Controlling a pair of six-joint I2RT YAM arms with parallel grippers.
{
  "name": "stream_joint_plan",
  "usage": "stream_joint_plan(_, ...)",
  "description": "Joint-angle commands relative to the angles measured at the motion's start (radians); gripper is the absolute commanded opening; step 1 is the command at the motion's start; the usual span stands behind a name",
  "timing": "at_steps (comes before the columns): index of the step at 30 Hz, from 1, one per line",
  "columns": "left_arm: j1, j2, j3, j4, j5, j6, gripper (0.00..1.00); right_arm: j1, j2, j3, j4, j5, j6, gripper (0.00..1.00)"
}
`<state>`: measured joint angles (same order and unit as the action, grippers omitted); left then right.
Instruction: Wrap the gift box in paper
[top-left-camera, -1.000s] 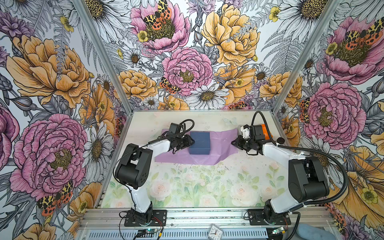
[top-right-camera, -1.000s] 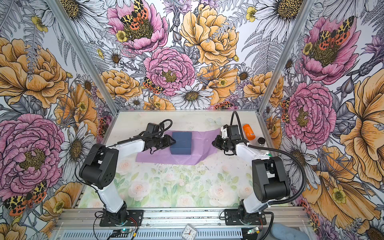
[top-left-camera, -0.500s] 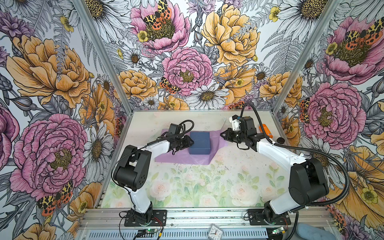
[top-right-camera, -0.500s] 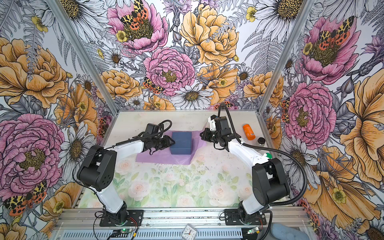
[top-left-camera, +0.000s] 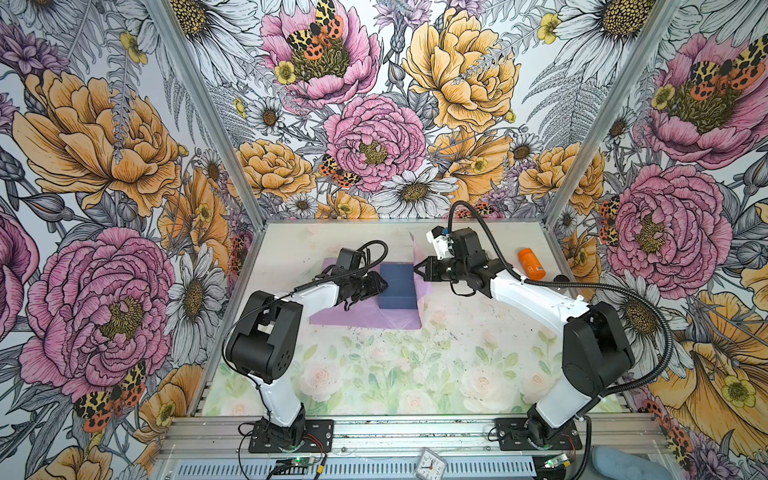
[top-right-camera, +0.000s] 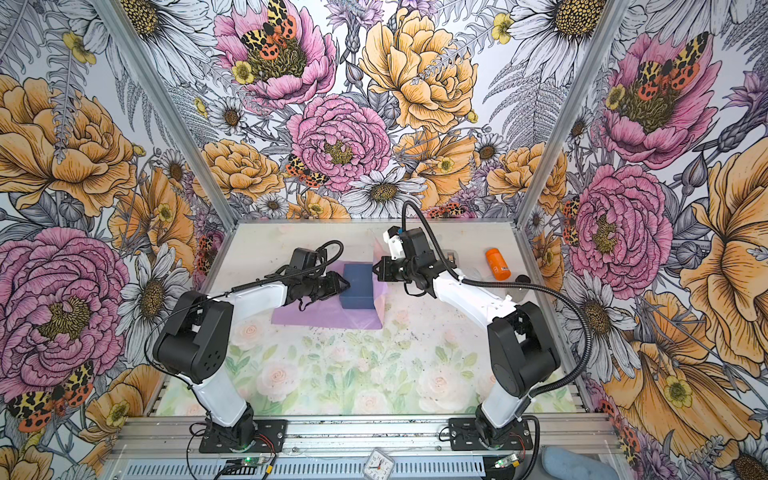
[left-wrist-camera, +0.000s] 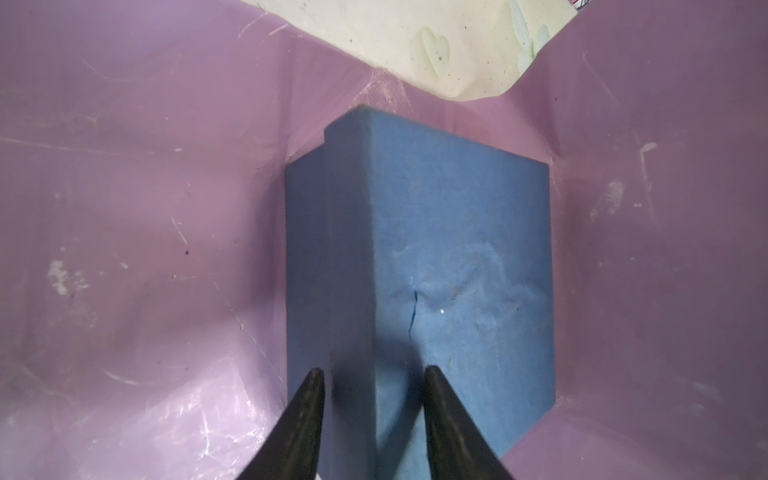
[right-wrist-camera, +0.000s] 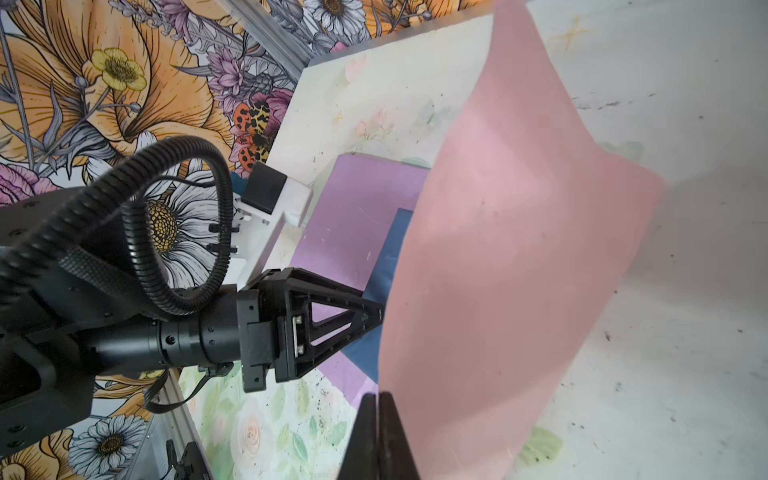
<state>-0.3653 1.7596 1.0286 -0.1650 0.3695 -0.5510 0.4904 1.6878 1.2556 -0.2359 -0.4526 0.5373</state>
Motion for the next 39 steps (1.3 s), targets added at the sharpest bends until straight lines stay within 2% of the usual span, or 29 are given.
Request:
stream_joint_plan(1,0.010,0.006,-0.053,-0.099,-0.021,-0.010,0.41,0.017,0.043,0.049,0.006,-0.028,-0.038,0.00)
stream_joint_plan(6,0.027,0.001,-0.069,-0.056,0.008,-0.043,0.42,0.030,0.084,0.074,0.007,-0.046,-0.047,0.00)
stream_joint_plan(15,0.084,-0.083,-0.087,-0.014,0.046,-0.114,0.55,0.037,0.146,0.099,0.017,-0.087,-0.045,0.00)
stream_joint_plan(21,0.130,-0.143,-0.066,-0.013,0.074,-0.136,0.58,0.042,0.175,0.108,0.019,-0.107,-0.042,0.00)
stream_joint_plan(31,0.137,-0.151,-0.009,-0.018,0.112,-0.144,0.59,0.060,0.227,0.126,0.020,-0.122,-0.036,0.00)
stream_joint_plan(37,0.137,-0.119,0.028,0.001,0.119,-0.156,0.60,0.065,0.263,0.133,0.018,-0.127,-0.030,0.08)
stream_joint_plan(39,0.136,-0.102,0.043,0.016,0.124,-0.164,0.61,0.066,0.267,0.128,0.019,-0.122,-0.030,0.16)
